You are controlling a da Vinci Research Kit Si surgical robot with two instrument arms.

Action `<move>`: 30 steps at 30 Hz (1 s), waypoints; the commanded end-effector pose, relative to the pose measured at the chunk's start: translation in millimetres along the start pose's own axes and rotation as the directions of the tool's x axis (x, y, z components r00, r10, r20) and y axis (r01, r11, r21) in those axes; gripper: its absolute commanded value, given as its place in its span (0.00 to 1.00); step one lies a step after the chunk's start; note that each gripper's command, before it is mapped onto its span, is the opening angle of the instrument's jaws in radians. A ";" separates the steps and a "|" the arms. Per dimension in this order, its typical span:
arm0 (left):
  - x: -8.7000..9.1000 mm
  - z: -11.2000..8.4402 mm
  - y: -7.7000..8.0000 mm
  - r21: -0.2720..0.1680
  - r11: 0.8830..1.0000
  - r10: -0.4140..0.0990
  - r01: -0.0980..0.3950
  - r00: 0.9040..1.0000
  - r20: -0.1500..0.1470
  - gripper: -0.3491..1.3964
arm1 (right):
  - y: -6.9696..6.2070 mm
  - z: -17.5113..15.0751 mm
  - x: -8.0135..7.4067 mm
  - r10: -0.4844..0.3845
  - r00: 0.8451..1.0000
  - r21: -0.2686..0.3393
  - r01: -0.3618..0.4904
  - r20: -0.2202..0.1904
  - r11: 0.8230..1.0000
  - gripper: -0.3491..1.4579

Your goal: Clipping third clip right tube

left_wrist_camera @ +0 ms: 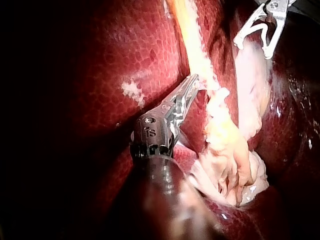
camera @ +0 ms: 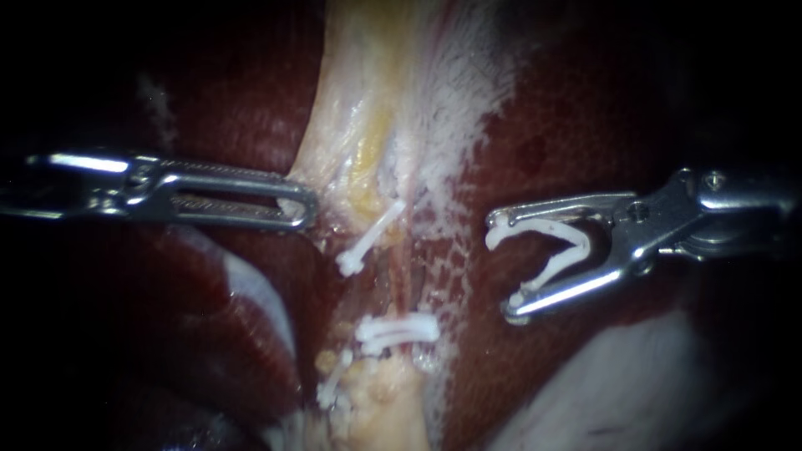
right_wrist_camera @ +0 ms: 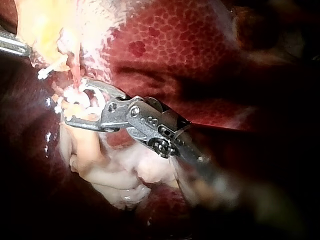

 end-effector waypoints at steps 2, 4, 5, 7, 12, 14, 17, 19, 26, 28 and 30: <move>0.0 -0.1 0.0 0.000 1.000 0.000 0.000 1.000 0.000 0.00 | 0.0 0.0 0.0 0.000 1.000 0.000 0.000 0.000 1.000 0.53; 0.0 -0.2 -0.1 0.001 1.000 0.000 0.000 1.000 0.000 0.00 | 0.0 0.1 -0.1 0.000 1.000 -0.001 0.000 0.000 1.000 0.53; -0.1 -0.3 -0.1 0.001 1.000 0.000 0.000 1.000 0.000 0.00 | 0.0 0.1 -0.1 -0.001 1.000 -0.002 0.001 0.000 1.000 0.53; -0.4 -0.6 -0.1 0.005 1.000 -0.002 0.002 1.000 -0.002 0.00 | 0.0 0.6 -0.4 -0.002 1.000 -0.005 0.002 0.001 1.000 0.53; -1.8 -2.0 -0.1 0.007 1.000 -0.010 0.010 1.000 -0.003 0.00 | -0.2 2.7 -1.9 -0.012 1.000 -0.003 0.012 0.006 1.000 0.53; -2.6 -2.8 -0.1 0.003 1.000 -0.015 0.015 1.000 -0.005 0.00 | -0.3 3.9 -2.9 -0.012 1.000 0.012 0.012 0.012 1.000 0.52; -3.6 -3.9 -0.2 0.000 1.000 -0.021 0.021 1.000 0.007 0.00 | -0.1 5.7 -4.1 -0.004 1.000 0.020 0.003 0.018 1.000 0.52; -4.4 -4.8 -0.7 -0.003 0.999 -0.032 0.032 0.999 0.014 0.00 | 0.2 6.7 -4.7 0.005 1.000 0.029 -0.005 0.023 1.000 0.52; -6.8 -6.8 -4.1 0.002 1.000 -0.018 0.018 0.999 0.044 0.00 | 1.5 8.2 -4.9 0.017 1.000 0.027 -0.017 0.024 0.999 0.52; -7.1 -7.0 -5.0 0.000 1.000 -0.013 0.013 0.999 0.048 0.00 | 1.7 8.4 -4.9 0.018 1.000 0.031 -0.019 0.025 0.999 0.52; -7.3 -7.0 -5.8 -0.001 1.000 -0.014 0.014 0.999 0.051 0.00 | 2.0 8.8 -4.7 0.019 0.999 0.031 -0.020 0.026 0.999 0.52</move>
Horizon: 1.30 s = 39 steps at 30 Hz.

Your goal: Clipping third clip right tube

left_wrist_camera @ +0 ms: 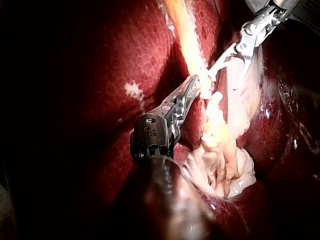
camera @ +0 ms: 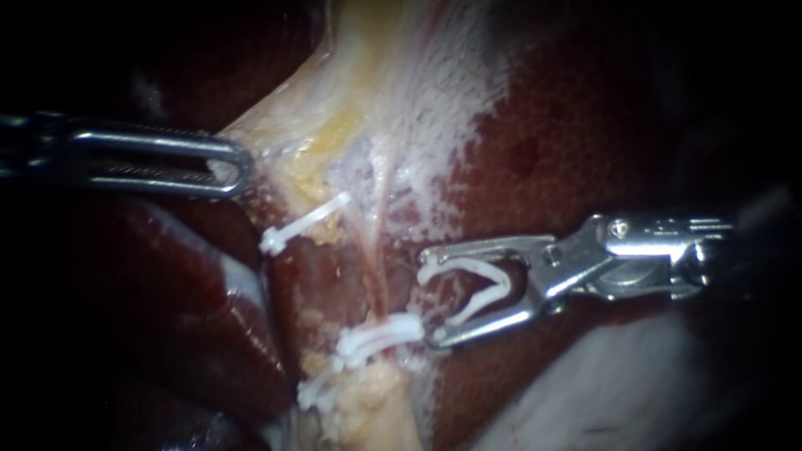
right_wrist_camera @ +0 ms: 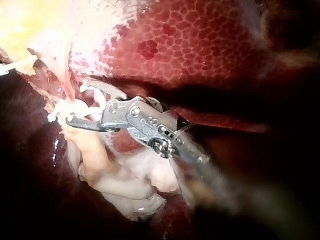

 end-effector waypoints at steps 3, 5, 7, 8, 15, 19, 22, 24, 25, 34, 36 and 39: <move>-0.2 0.0 -0.6 -0.004 1.000 0.002 -0.002 1.000 0.002 0.00 | 0.2 0.7 0.2 0.007 1.000 0.004 -0.007 0.002 1.000 0.52; -0.2 0.0 -0.7 -0.007 1.000 0.002 -0.002 1.000 0.003 0.00 | 0.3 1.2 0.4 0.014 1.000 0.016 -0.014 0.005 1.000 0.52; -0.2 0.0 -0.7 -0.007 1.000 0.002 -0.002 1.000 0.003 0.00 | 0.5 1.6 0.4 0.014 1.000 0.036 -0.015 0.009 0.999 0.52; -0.2 0.0 -0.7 -0.007 1.000 0.002 -0.002 1.000 0.003 0.00 | 0.5 1.9 0.5 0.019 1.000 0.053 -0.020 0.013 0.998 0.52; -0.2 0.0 -0.8 -0.008 1.000 0.002 -0.002 1.000 0.003 0.00 | 0.8 3.2 0.4 0.014 1.000 0.068 -0.015 0.019 0.998 0.52; -0.2 -0.1 -1.0 -0.006 1.000 0.002 -0.002 1.000 0.003 0.00 | 0.9 3.6 0.5 0.014 1.000 0.066 -0.015 0.019 0.998 0.52; -0.2 0.0 -1.3 -0.006 1.000 0.002 -0.002 1.000 0.003 0.00 | 1.2 3.7 0.5 0.014 1.000 0.065 -0.015 0.019 0.998 0.52; -0.2 0.0 -1.4 -0.002 1.000 0.002 -0.002 1.000 0.005 0.00 | 1.3 3.8 0.5 0.014 1.000 0.064 -0.015 0.019 0.998 0.52; -0.2 0.0 -1.4 -0.002 1.000 0.002 -0.002 1.000 0.005 0.00 | 1.4 3.9 0.5 0.014 1.000 0.063 -0.015 0.019 0.998 0.52; -0.2 0.0 -1.5 -0.002 1.000 0.002 -0.002 1.000 0.005 0.00 | 1.9 4.6 0.5 0.014 1.000 0.060 -0.015 0.019 0.998 0.52; -0.2 0.0 -1.5 -0.002 1.000 0.002 -0.002 1.000 0.005 0.00 | 2.0 4.6 0.5 0.014 1.000 0.060 -0.015 0.019 0.998 0.52; -0.2 0.0 -1.5 -0.003 1.000 0.002 -0.002 1.000 0.005 0.00 | 2.0 4.7 0.5 0.014 1.000 0.059 -0.015 0.019 0.998 0.52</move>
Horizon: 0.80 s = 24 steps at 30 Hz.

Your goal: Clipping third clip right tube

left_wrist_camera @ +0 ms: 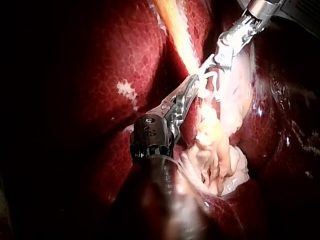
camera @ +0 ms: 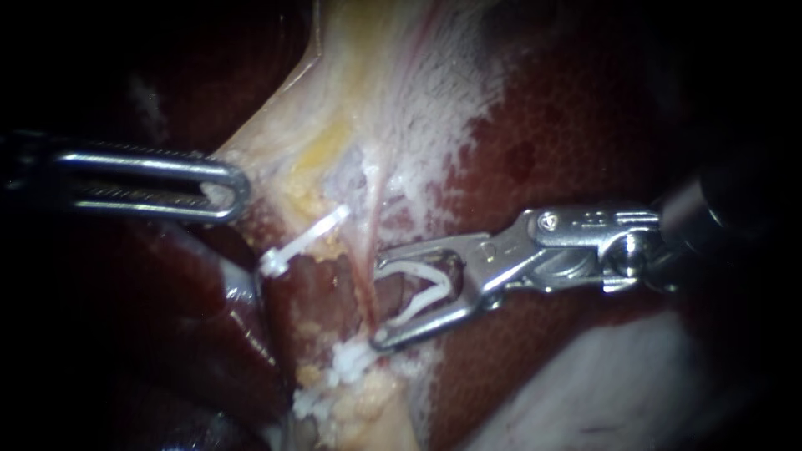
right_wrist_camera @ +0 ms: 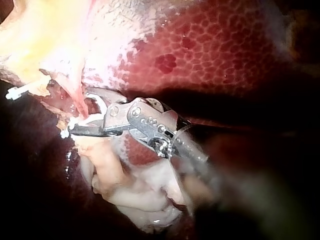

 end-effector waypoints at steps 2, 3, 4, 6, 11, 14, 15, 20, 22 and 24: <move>0.0 0.0 0.0 -0.001 1.000 0.000 0.000 1.000 0.000 0.00 | 0.0 0.4 0.1 0.000 1.000 -0.001 0.000 -0.003 1.000 0.52; 0.0 0.0 0.0 -0.001 1.000 0.000 0.000 1.000 0.000 0.00 | 0.1 0.6 0.2 0.000 1.000 -0.002 0.000 -0.003 1.000 0.52; 0.0 0.0 0.0 -0.001 1.000 0.000 0.000 1.000 0.000 0.00 | 0.1 0.8 0.3 0.000 1.000 -0.001 0.000 -0.006 1.000 0.52; 0.0 0.1 0.0 -0.001 1.000 0.000 0.000 1.000 0.000 0.00 | 0.0 1.2 0.4 -0.001 1.000 -0.002 0.001 -0.006 1.000 0.52; 0.0 0.1 0.0 -0.001 1.000 0.000 0.000 1.000 0.000 0.00 | -0.3 2.0 0.5 0.001 1.000 0.042 -0.001 -0.003 0.999 0.51; 0.0 0.1 0.0 -0.001 1.000 0.000 0.000 1.000 0.000 0.00 | -0.5 2.3 0.5 0.012 1.000 0.069 -0.012 0.003 0.998 0.50; 0.0 0.1 0.0 -0.001 1.000 0.000 0.000 1.000 0.000 0.00 | -0.6 2.4 0.5 0.014 1.000 0.079 -0.015 0.006 0.997 0.49; 0.0 0.1 0.0 -0.001 1.000 0.000 0.000 1.000 0.000 0.00 | -0.7 2.5 0.6 0.012 1.000 0.084 -0.012 0.002 0.996 0.49; 0.0 0.1 0.0 -0.001 1.000 0.000 0.000 1.000 0.000 0.00 | -0.6 2.6 0.6 0.012 1.000 0.085 -0.012 0.002 0.996 0.48; 0.0 0.1 0.0 -0.001 1.000 0.000 0.000 1.000 0.000 0.00 | -0.6 2.6 0.6 0.012 1.000 0.084 -0.012 0.002 0.996 0.48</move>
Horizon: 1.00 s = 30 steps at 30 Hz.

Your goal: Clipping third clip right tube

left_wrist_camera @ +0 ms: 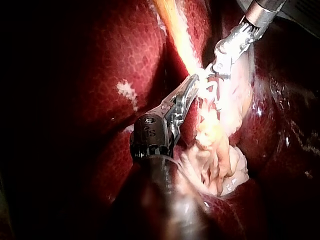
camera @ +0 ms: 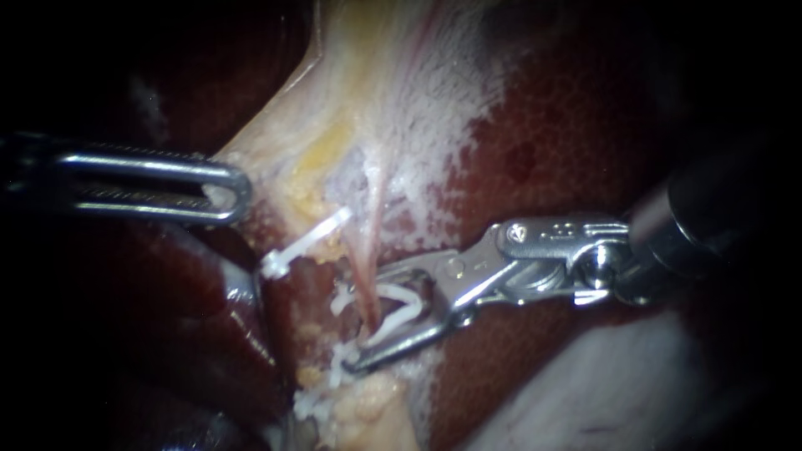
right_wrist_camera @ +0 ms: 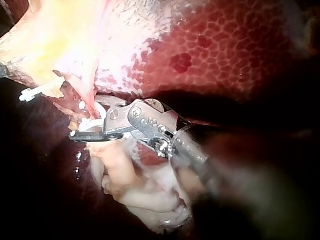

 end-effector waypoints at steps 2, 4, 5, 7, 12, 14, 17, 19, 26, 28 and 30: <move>0.0 0.0 0.0 0.000 1.000 0.000 0.000 1.000 0.000 0.00 | 0.0 0.0 0.0 -0.001 1.000 -0.001 0.001 0.000 1.000 0.47; 0.0 0.0 0.0 0.000 1.000 0.000 0.000 1.000 0.000 0.00 | 0.1 0.0 0.0 -0.001 1.000 -0.001 0.001 0.000 1.000 0.46; 0.0 0.0 0.0 0.000 1.000 0.000 0.000 1.000 0.000 0.00 | 0.1 0.0 0.0 0.005 1.000 -0.004 -0.005 -0.001 1.000 0.45; 0.0 0.0 0.0 0.000 1.000 0.000 0.000 1.000 0.000 0.00 | 0.3 -0.1 0.0 0.011 1.000 -0.013 -0.011 -0.004 1.000 0.43; 0.0 0.1 0.0 0.000 1.000 0.000 0.000 1.000 0.000 0.00 | 0.8 -0.9 -0.2 0.052 0.999 -0.016 -0.052 -0.005 0.999 0.19; 0.0 0.1 0.0 0.000 1.000 0.000 0.000 1.000 0.000 0.00 | 1.0 -1.2 -0.2 0.053 0.999 -0.014 -0.053 -0.006 0.998 0.11; 0.0 0.1 0.0 0.000 1.000 0.000 0.000 1.000 0.000 0.00 | 1.1 -1.7 -0.4 0.053 0.999 -0.012 -0.053 -0.005 0.999 0.01; 0.0 0.1 0.0 0.000 1.000 0.000 0.000 1.000 0.000 0.00 | 1.0 -1.6 -0.5 0.058 0.998 -0.013 -0.058 -0.002 0.998 0.00; 0.1 0.1 0.1 0.000 1.000 0.000 0.000 1.000 0.000 0.00 | 0.9 -1.4 -0.7 0.079 0.997 -0.018 -0.079 0.001 0.997 0.00; 0.1 0.1 0.1 0.000 1.000 0.000 0.000 1.000 0.000 0.00 | 0.9 -1.4 -0.8 0.085 0.996 -0.018 -0.085 0.001 0.996 0.00; 0.1 0.1 0.1 0.000 1.000 0.000 0.000 1.000 0.000 0.00 | 0.9 -1.3 -0.8 0.085 0.996 -0.018 -0.085 0.001 0.996 0.00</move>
